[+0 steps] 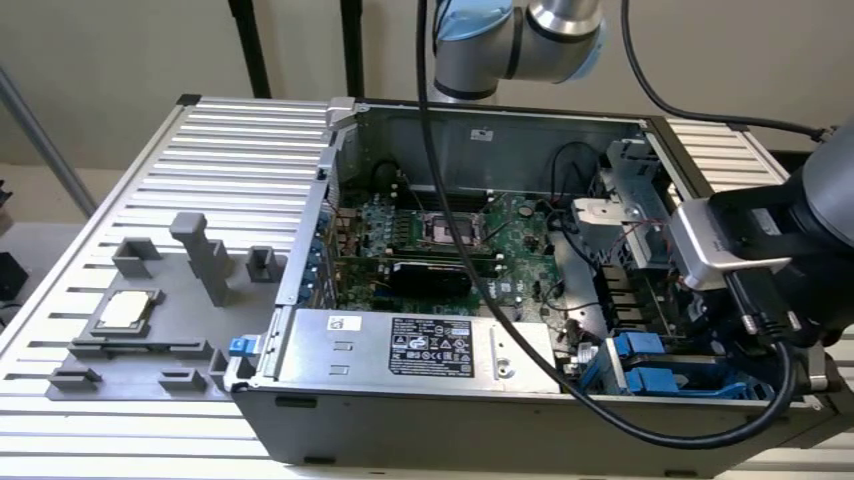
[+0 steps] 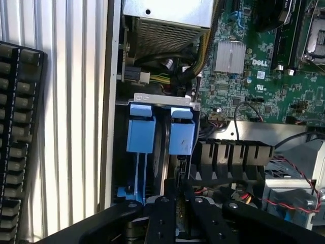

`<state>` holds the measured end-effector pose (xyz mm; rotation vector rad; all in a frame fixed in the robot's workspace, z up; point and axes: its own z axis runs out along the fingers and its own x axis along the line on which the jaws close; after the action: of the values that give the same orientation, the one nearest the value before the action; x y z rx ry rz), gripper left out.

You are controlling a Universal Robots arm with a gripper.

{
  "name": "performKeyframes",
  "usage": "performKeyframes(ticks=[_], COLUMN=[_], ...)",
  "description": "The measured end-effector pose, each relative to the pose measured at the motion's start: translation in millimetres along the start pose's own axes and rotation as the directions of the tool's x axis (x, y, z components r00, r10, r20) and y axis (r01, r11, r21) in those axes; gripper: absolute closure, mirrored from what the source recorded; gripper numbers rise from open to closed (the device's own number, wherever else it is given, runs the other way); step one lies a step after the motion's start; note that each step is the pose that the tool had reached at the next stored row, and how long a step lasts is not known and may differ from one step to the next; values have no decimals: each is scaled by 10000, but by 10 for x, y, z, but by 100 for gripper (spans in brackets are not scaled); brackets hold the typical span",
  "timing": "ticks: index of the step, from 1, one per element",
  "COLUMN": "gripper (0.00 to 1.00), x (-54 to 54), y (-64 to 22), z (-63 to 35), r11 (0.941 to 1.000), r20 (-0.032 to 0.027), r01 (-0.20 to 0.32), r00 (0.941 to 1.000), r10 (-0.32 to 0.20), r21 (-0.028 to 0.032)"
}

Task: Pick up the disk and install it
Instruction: 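Insert the first disk wire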

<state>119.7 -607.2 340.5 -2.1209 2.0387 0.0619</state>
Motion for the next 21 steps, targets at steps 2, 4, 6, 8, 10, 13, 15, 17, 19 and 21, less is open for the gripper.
performKeyframes(ticks=[2, 4, 6, 8, 10, 13, 15, 17, 19, 21], gripper=[84, 84, 84, 84, 84, 84, 84, 84, 84, 84], x=[-10, -26, -47, -62, -71, -78, -79, -78, -80, -83], y=[11, 18, 18, 18, 18, 18, 22, 28, 40, 50], z=[1, 3, 6, 10, 13, 15, 20, 24, 28, 32], r11=[10000, 9999, 9998, 9996, 9993, 9989, 9986, 9982, 9978, 9975], r20=[-10, -17, -22, -29, -43, -96, -131, -171, -207, -234], r01=[-77, -122, -158, -213, -273, -348, -406, -479, -526, -559], r00=[10000, 9999, 9999, 9998, 9996, 9993, 9991, 9987, 9984, 9981], r10=[77, 122, 158, 213, 274, 351, 411, 486, 535, 569], r21=[52, 103, 152, 203, 248, 299, 338, 373, 404, 427])
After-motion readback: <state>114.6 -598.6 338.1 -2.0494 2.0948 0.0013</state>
